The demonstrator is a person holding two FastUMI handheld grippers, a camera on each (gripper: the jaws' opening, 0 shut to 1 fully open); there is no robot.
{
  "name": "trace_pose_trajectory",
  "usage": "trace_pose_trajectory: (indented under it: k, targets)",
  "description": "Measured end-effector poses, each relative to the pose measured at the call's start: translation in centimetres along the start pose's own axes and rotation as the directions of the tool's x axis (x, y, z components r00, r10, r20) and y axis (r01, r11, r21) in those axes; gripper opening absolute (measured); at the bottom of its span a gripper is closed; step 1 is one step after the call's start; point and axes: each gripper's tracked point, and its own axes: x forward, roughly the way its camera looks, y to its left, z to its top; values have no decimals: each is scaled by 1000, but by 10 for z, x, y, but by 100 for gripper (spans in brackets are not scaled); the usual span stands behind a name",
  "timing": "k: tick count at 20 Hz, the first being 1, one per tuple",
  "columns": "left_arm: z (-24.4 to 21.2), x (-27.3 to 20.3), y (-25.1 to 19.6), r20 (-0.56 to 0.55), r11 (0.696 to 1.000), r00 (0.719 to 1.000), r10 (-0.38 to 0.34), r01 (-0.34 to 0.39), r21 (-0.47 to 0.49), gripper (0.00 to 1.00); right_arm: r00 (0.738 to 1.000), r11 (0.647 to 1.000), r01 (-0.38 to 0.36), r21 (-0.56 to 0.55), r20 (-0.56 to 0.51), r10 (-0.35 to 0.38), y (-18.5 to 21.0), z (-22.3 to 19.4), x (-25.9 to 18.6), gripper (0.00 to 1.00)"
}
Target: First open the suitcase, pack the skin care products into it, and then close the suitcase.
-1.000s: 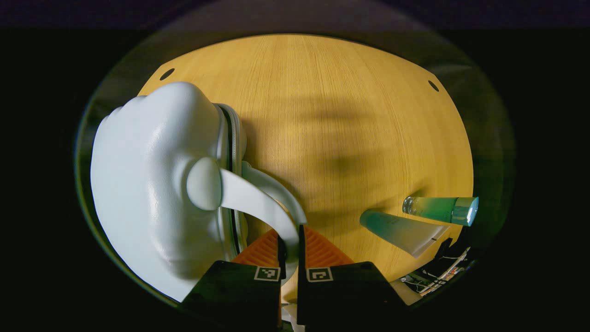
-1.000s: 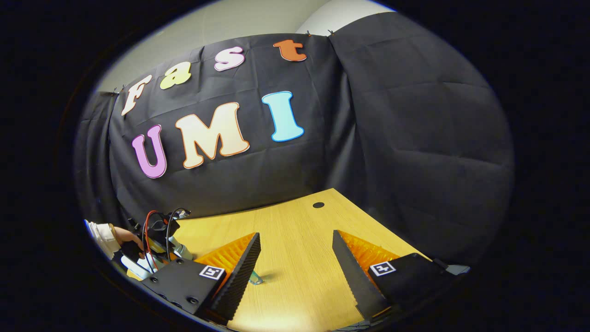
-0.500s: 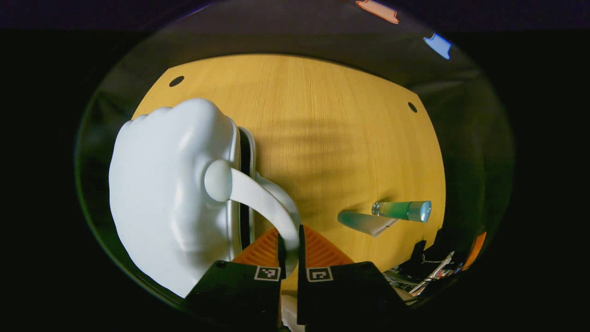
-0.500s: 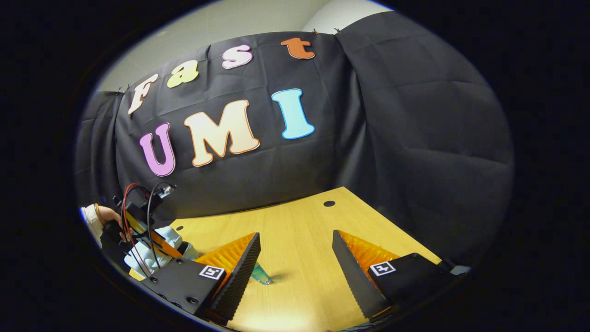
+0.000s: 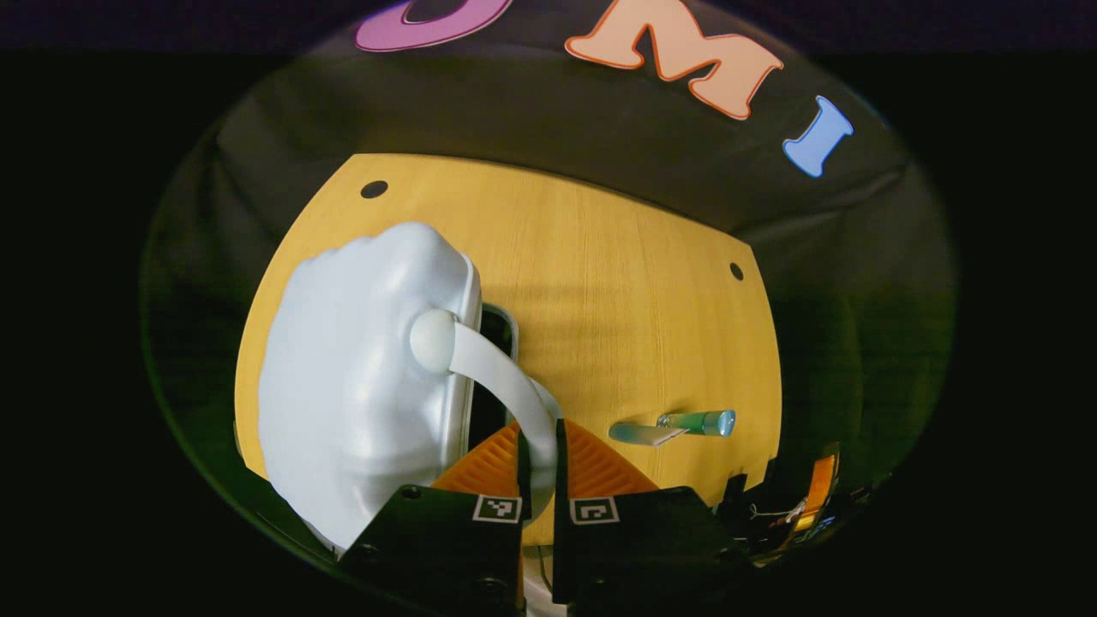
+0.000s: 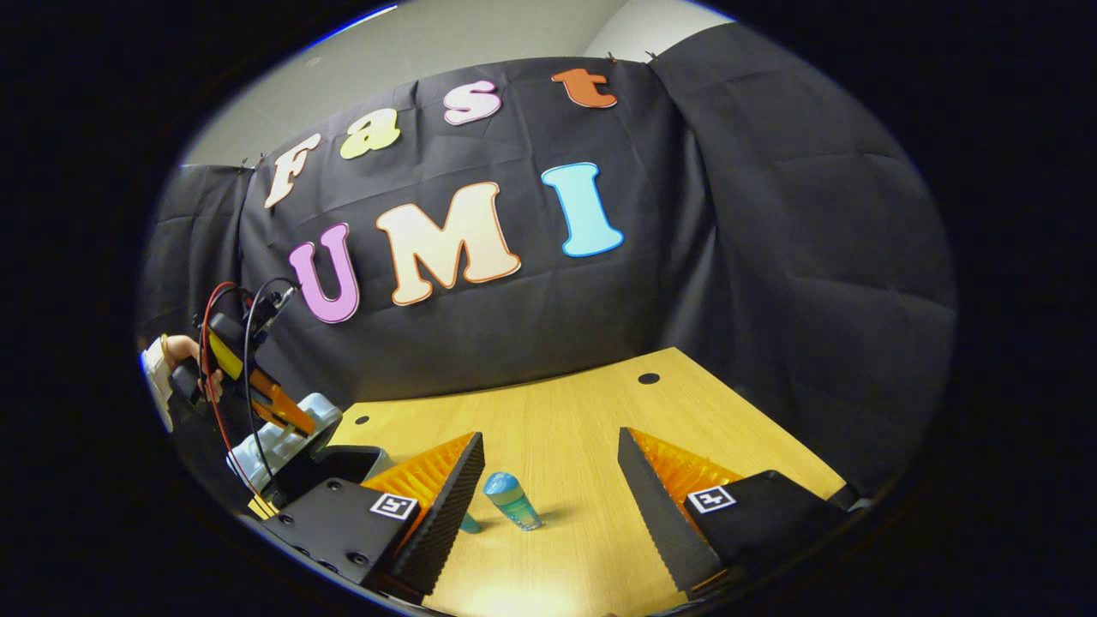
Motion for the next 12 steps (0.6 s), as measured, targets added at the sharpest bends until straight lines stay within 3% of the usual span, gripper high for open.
trace_pose_trajectory:
  k: [12]
  targets:
    - [41,-40,34,197,994,978,75,-58,-90,6,998,995,-70,-67,-3,70,37,2,3,98]
